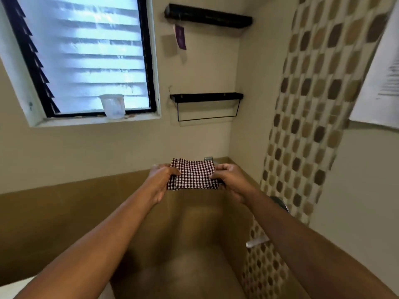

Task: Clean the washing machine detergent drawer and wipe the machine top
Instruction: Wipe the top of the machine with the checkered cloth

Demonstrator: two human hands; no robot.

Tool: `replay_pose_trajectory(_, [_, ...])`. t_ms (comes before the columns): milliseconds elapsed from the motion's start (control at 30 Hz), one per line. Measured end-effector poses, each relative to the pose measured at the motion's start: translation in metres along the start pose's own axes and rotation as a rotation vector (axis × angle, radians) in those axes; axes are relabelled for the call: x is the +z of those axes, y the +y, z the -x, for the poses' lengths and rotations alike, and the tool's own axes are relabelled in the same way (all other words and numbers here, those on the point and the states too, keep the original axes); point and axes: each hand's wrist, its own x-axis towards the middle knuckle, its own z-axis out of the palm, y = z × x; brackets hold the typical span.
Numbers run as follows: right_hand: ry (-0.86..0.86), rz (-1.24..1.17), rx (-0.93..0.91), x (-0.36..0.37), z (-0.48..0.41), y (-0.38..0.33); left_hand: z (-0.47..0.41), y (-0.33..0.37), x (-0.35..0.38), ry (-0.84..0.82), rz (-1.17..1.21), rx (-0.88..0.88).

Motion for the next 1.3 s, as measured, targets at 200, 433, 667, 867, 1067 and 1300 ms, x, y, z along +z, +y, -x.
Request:
replay_pose_trajectory(200, [0.025,-0.051,-0.148,-0.031,-0.091,-0.068,-0.065,0.065,0.045,0.061,0.012,0.14])
replay_pose_trajectory(433, [0.01,0.047,-0.312,-0.033,-0.191,-0.126,-0.152,0.127,0.072,0.178,-0.092,0.262])
replay_pose_trajectory(667, [0.042,0.105,-0.426,-0.014,-0.308,-0.165,-0.259,0.168,0.078,0.192,-0.154,0.393])
replay_pose_trajectory(867, [0.127,0.195,-0.518,0.002,-0.409,-0.21,-0.364,0.215,0.083,0.211,-0.26,0.492])
replay_pose_trajectory(1067, [0.187,0.255,-0.512,0.009,-0.488,-0.226,-0.437,0.235,0.097,0.268,-0.556,0.534])
replay_pose_trajectory(1300, [0.087,0.824,-0.552,0.001,-0.519,-0.192,-0.465,0.216,0.104,0.231,-1.223,0.573])
